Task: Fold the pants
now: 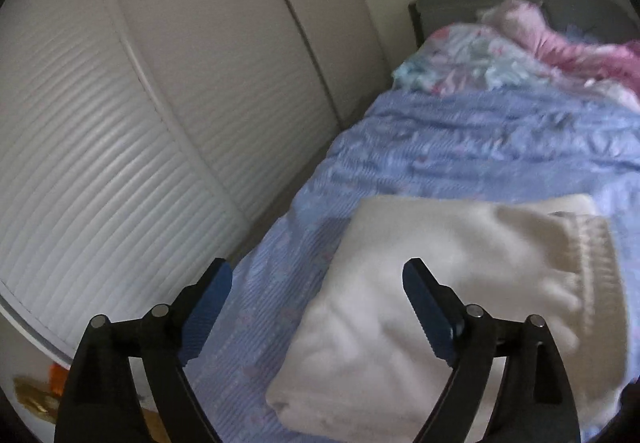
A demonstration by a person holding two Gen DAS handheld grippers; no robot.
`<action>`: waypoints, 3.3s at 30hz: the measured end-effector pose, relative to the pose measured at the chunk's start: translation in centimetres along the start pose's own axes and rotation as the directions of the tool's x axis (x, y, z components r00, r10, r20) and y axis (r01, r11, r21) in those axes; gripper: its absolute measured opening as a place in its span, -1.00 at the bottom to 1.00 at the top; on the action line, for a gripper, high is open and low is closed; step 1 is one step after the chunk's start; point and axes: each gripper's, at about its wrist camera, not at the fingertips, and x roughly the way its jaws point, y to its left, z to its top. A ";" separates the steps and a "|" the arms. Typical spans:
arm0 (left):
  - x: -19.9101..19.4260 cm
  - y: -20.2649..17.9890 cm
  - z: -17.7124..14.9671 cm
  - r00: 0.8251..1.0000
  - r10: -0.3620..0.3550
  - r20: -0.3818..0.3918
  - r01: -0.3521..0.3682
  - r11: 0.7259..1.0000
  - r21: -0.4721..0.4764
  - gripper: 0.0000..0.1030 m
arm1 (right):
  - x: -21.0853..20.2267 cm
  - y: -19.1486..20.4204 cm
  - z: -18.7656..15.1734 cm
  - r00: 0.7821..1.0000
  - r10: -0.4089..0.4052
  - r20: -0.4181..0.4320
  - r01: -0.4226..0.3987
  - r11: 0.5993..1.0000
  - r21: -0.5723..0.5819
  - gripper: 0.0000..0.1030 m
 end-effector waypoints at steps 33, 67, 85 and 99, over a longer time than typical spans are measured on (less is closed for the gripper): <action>-39.9 -2.9 -12.8 0.865 -0.475 0.163 0.471 0.880 0.066 1.00 | -34.6 -13.5 -9.3 0.971 -0.219 0.093 0.217 0.976 0.027 0.78; -48.7 -7.3 -19.6 0.826 -0.535 0.179 0.530 0.844 0.078 1.00 | -44.9 -18.5 -17.3 0.949 -0.300 0.098 0.290 0.951 0.106 0.78; -48.8 -7.7 -19.9 0.834 -0.521 0.182 0.512 0.854 0.096 1.00 | -44.3 -18.7 -17.9 0.955 -0.286 0.081 0.277 0.955 0.108 0.78; -48.9 -7.8 -19.8 0.837 -0.517 0.182 0.508 0.856 0.098 1.00 | -44.2 -18.8 -18.1 0.953 -0.291 0.078 0.281 0.953 0.116 0.78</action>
